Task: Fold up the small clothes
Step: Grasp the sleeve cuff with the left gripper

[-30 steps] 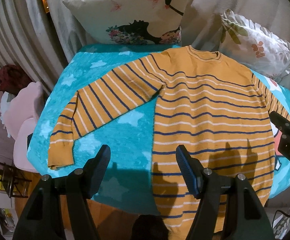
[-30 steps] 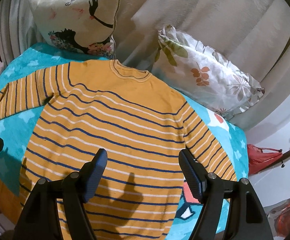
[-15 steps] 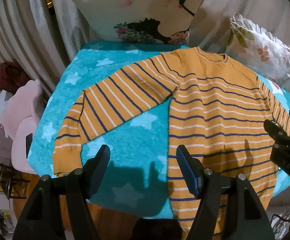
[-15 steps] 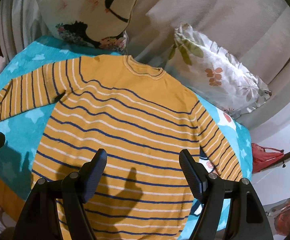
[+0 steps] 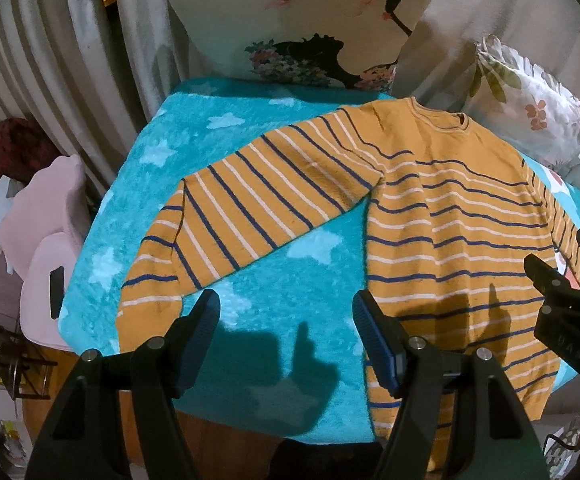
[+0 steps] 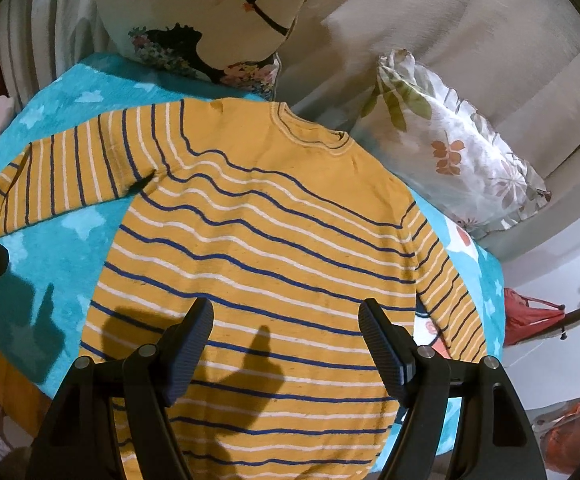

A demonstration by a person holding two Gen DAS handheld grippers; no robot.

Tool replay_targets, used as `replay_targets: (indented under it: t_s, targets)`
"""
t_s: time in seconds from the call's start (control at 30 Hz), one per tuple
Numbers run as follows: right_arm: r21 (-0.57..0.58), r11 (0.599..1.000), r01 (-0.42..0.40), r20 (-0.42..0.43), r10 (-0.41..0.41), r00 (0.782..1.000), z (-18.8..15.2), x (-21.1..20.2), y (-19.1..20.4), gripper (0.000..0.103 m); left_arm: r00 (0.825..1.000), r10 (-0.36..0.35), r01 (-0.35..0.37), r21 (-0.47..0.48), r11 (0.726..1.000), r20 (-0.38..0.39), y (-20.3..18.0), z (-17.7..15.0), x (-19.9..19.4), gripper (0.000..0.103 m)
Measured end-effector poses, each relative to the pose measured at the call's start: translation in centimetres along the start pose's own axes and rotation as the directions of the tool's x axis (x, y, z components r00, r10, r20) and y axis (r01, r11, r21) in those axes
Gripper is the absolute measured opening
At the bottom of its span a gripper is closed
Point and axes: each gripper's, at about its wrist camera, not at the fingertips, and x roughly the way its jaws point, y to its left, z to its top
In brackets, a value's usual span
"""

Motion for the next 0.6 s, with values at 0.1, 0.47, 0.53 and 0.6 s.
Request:
replay_targets:
  t_s: [0.1, 0.47, 0.53, 0.6]
  targets:
    - [-0.009, 1.000, 0.003, -0.006, -0.004, 1.000, 0.1, 0.0, 0.6, 0.079, 1.000, -0.004, 0.004, -0.008, 1.000, -0.009, 0.7, -0.1, 0.5, 0.068]
    - [-0.033, 0.999, -0.004, -0.032, 0.003, 0.999, 0.4, 0.3, 2.4, 0.080, 0.994, 0.074, -0.080, -0.082, 0.993, -0.074, 6.1, -1.0, 4.0, 0.068]
    - [-0.035, 0.999, -0.004, -0.036, 0.002, 0.999, 0.5, 0.4, 2.6, 0.080, 0.992, 0.087, -0.096, -0.099, 0.990, -0.092, 7.3, -1.2, 4.6, 0.068]
    - [-0.037, 0.999, -0.007, -0.041, 0.005, 0.999, 0.6, 0.5, 2.9, 0.080, 0.990, 0.090, -0.102, -0.115, 0.988, -0.107, 8.3, -1.4, 5.1, 0.068]
